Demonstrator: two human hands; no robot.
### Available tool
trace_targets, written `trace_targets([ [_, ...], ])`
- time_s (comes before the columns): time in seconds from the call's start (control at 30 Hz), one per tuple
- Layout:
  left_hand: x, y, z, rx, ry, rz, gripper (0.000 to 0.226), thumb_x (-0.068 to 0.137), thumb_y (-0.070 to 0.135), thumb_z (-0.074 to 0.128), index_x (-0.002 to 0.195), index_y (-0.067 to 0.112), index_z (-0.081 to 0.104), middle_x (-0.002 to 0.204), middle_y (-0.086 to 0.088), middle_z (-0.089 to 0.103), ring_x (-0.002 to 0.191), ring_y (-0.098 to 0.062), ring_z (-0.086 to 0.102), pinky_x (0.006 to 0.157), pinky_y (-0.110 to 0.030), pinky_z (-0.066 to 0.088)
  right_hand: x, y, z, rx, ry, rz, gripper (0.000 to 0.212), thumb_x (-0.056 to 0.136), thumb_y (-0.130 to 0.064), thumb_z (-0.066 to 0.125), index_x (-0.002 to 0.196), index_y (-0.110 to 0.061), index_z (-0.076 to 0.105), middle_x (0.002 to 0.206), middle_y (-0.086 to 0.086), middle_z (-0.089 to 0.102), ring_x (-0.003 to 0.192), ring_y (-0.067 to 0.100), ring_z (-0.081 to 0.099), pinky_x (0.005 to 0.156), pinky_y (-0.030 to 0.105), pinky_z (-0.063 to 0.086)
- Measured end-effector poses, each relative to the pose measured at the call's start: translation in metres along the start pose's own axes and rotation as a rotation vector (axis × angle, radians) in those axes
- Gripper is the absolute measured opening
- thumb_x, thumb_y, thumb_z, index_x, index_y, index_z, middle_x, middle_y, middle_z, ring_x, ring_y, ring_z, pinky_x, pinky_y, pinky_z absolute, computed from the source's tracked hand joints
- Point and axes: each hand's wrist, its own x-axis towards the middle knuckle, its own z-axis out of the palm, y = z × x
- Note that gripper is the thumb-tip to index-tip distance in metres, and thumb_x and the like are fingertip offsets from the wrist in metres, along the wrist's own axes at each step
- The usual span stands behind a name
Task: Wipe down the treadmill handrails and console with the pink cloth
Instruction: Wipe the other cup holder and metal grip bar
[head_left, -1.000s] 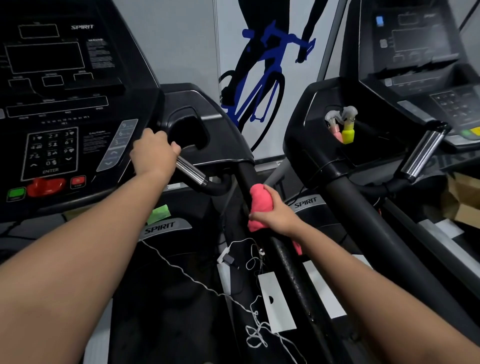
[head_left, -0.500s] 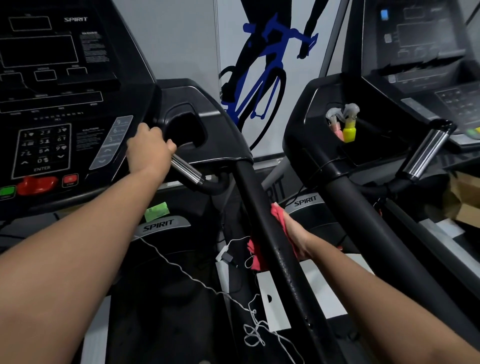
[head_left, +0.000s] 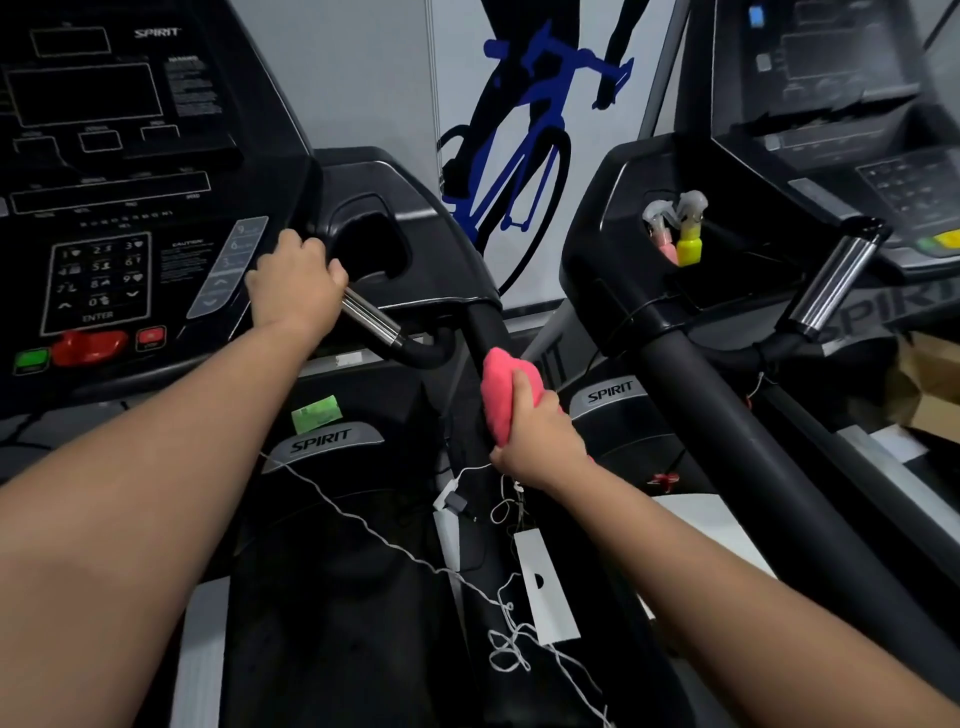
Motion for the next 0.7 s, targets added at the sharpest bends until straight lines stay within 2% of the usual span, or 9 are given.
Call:
trace_targets([
  [0.07,-0.003,-0.002,0.0,0.046,0.009,0.033,0.039,0.098,0.028,0.038,0.112,-0.001,0.058,0.118,-0.022,0.049,0.105,-0.044,0.05,0.089,-0.051,0.038,-0.009,0.011,-0.004,0.04,-0.046,-0.043,0.108,0.074,-0.034,0.068,0.147,-0.035,-0.01,0.145,0.02,0.022,0.119,0.04,0.046,0.097,0.048,0.044],
  [0.17,-0.005,-0.005,-0.002,0.119,0.015,0.08,0.04,0.098,0.029,0.037,0.112,0.0,0.06,0.118,-0.022,0.051,0.111,-0.041,0.046,0.093,-0.052,0.033,-0.007,0.016,-0.014,0.148,-0.119,-0.016,0.114,0.068,-0.032,0.07,0.146,-0.038,-0.014,0.136,0.017,0.038,0.109,0.033,0.055,0.093,0.041,0.048],
  [0.3,-0.01,-0.006,-0.001,0.326,-0.004,0.197,0.046,0.101,0.034,0.032,0.12,0.0,0.056,0.131,-0.021,0.046,0.133,-0.038,0.028,0.103,-0.051,0.026,0.015,0.005,-0.022,0.139,-0.155,0.089,0.113,0.066,-0.035,0.074,0.147,-0.025,-0.004,0.124,0.016,0.051,0.107,0.03,0.057,0.093,0.037,0.047],
  [0.4,-0.008,-0.004,-0.003,0.512,-0.045,0.349,0.054,0.101,0.04,0.025,0.129,0.002,0.051,0.143,-0.015,0.037,0.141,-0.035,0.017,0.11,-0.047,0.02,0.025,-0.006,-0.021,0.117,-0.102,0.153,0.103,0.067,-0.039,0.074,0.144,-0.014,0.01,0.127,0.015,0.052,0.115,0.03,0.054,0.095,0.036,0.044],
  [0.47,-0.01,-0.004,-0.002,0.5,-0.129,0.441,0.057,0.1,0.046,0.023,0.135,0.007,0.046,0.148,-0.013,0.032,0.143,-0.034,0.014,0.113,-0.047,0.014,0.024,-0.01,-0.018,0.128,-0.038,0.183,0.099,0.068,-0.039,0.074,0.143,-0.014,0.014,0.13,0.015,0.048,0.118,0.031,0.051,0.093,0.036,0.042],
  [0.57,-0.026,-0.005,0.007,0.508,-0.204,0.527,0.071,0.094,0.061,0.023,0.141,0.011,0.038,0.147,-0.01,0.035,0.143,-0.033,0.015,0.116,-0.046,0.005,0.011,-0.01,-0.011,0.133,0.017,0.148,0.103,0.072,-0.036,0.071,0.147,-0.023,0.003,0.131,0.018,0.041,0.117,0.036,0.05,0.094,0.039,0.043],
  [0.7,-0.033,-0.001,0.011,0.483,-0.171,0.479,0.078,0.089,0.069,0.028,0.134,0.007,0.042,0.138,-0.012,0.043,0.139,-0.034,0.022,0.117,-0.046,0.004,-0.015,0.005,-0.002,0.068,0.025,0.088,0.109,0.071,-0.034,0.07,0.148,-0.032,-0.008,0.132,0.019,0.037,0.115,0.037,0.05,0.094,0.042,0.045],
])
